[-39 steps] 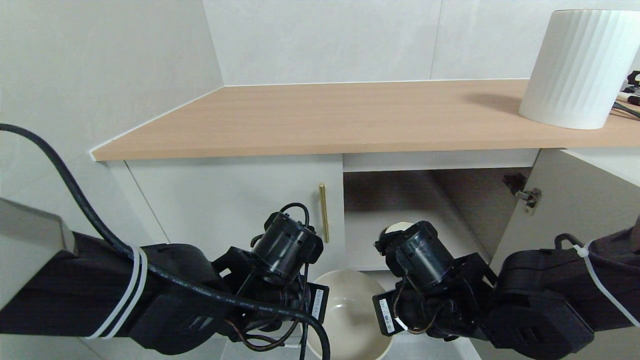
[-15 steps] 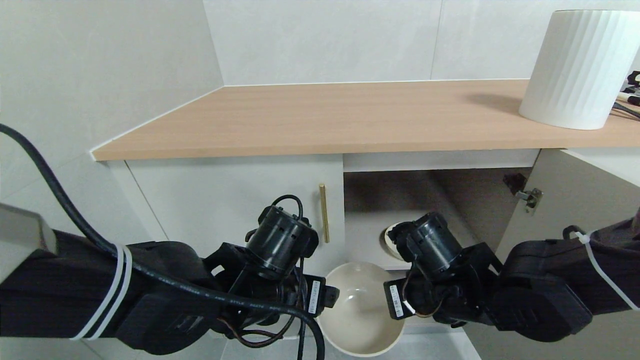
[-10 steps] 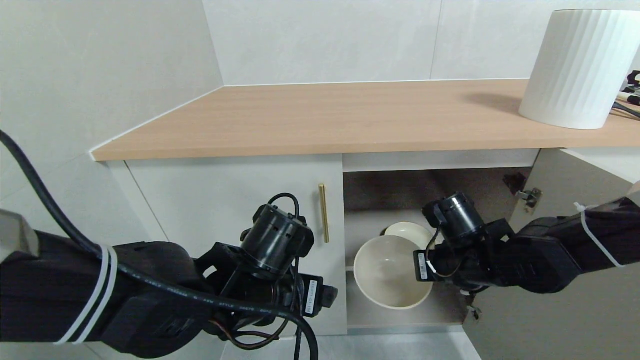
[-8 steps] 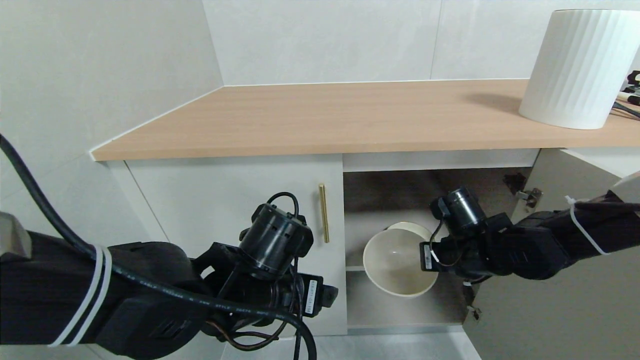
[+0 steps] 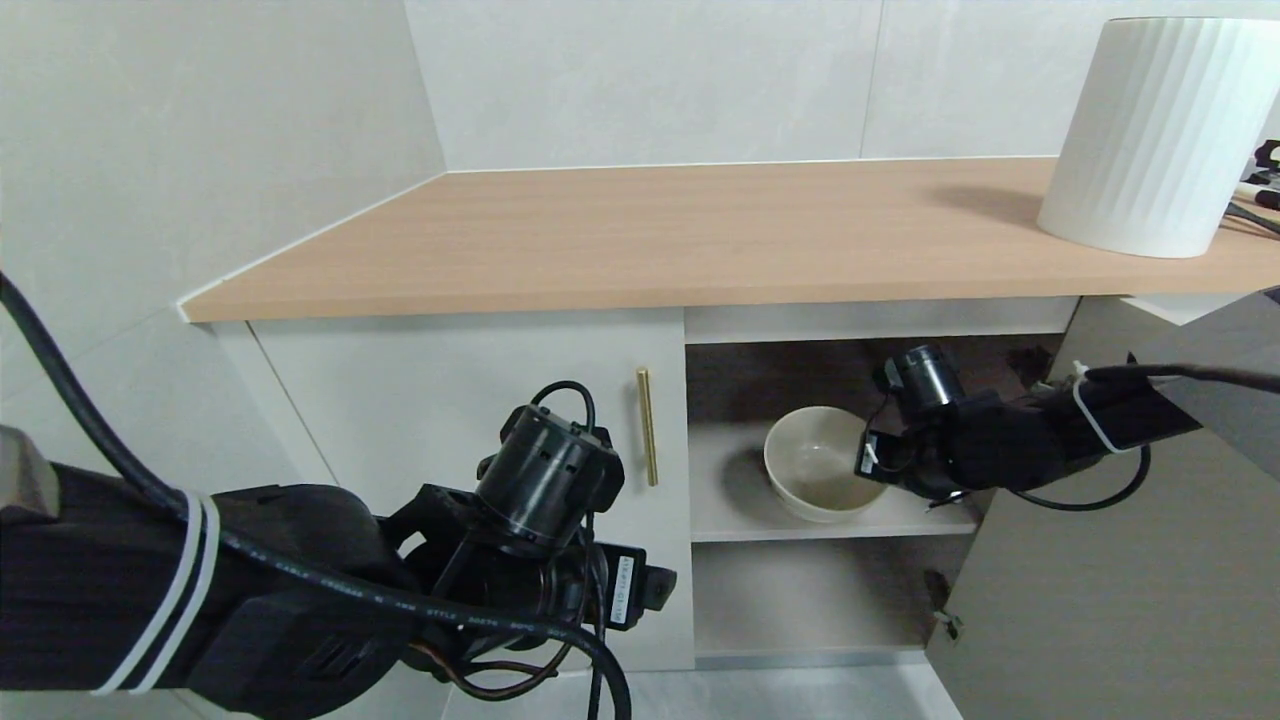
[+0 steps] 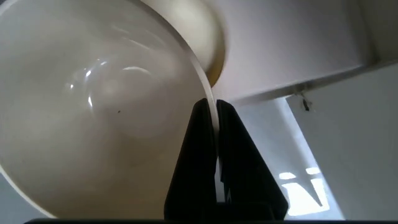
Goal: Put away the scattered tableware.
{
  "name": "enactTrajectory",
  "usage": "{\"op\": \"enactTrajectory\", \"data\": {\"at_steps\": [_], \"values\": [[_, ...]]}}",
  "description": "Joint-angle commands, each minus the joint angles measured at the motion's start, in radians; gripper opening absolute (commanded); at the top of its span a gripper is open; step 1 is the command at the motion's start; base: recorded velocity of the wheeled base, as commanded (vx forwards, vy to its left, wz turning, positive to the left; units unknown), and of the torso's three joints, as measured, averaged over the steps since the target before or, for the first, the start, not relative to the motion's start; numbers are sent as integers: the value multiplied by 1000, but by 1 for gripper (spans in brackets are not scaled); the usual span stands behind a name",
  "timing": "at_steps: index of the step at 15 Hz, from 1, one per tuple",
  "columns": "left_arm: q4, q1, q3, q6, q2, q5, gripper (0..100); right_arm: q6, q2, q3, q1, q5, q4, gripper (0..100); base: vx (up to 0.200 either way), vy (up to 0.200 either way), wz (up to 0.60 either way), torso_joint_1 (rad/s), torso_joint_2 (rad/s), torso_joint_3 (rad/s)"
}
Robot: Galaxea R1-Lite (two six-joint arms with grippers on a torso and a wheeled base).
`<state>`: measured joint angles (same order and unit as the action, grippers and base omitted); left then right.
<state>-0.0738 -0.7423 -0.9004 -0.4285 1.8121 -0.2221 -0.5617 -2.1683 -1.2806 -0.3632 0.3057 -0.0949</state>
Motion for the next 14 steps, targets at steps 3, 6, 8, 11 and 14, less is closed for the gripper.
{"op": "enactTrajectory", "data": {"at_steps": [3,6,8,11,14], "values": [[-1,0,0,-1,0,0,100,-18,-81,-62,26,1,0,0,0,0,0,0,0,0],[-3,0,2,1,-2,0,100,-56,-142,-108,27,4,0,0,0,0,0,0,0,0],[-3,0,2,1,-2,0,100,-60,-156,-123,27,4,0,0,0,0,0,0,0,0],[-3,0,2,1,-4,0,100,-76,-166,-144,40,4,0,0,0,0,0,0,0,0],[-3,0,2,1,-2,0,100,-78,-174,-149,41,6,0,0,0,0,0,0,0,0]]}}
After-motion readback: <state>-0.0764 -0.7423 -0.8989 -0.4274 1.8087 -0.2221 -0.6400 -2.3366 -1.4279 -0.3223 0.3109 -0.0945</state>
